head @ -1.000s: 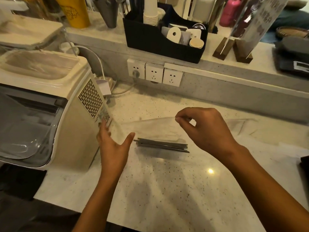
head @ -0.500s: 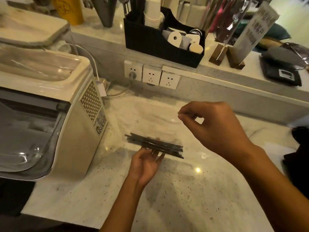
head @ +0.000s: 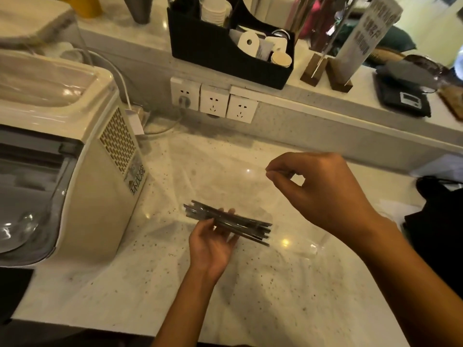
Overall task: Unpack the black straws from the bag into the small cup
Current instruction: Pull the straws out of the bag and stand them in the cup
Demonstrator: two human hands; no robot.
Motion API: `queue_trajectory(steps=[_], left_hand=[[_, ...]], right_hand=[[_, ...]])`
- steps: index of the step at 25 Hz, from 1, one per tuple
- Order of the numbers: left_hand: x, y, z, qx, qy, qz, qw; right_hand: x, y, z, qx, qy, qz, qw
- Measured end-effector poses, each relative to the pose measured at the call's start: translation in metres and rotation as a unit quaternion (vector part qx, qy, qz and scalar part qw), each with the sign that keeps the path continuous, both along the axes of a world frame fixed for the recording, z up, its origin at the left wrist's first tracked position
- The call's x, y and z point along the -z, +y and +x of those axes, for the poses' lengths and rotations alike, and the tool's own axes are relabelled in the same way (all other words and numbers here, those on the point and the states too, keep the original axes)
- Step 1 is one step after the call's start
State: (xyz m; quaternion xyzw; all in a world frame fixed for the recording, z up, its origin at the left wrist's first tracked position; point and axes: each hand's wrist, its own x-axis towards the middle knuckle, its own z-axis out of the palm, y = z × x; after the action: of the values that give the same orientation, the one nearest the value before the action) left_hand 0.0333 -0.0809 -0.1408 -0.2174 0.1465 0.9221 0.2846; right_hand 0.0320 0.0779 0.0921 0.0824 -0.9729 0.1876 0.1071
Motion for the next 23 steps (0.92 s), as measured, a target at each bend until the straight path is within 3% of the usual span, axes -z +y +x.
queue_trajectory(steps=[12,19,23], left_hand=[[-0.024,0.052,0.059,-0.170,-0.006,-0.004,0.985],[-0.034,0.064,0.076,-0.197,0.007,-0.021,0.980],[-0.040,0.057,0.073,-0.205,0.008,-0.042,0.978]], right_hand=[[-0.016,0.049,0.039,-0.133,0.015,-0.015,0.991],[0.002,0.144,0.064,-0.042,0.056,-0.173,0.982],[0.044,0.220,0.025,0.073,0.068,-0.183,0.978]])
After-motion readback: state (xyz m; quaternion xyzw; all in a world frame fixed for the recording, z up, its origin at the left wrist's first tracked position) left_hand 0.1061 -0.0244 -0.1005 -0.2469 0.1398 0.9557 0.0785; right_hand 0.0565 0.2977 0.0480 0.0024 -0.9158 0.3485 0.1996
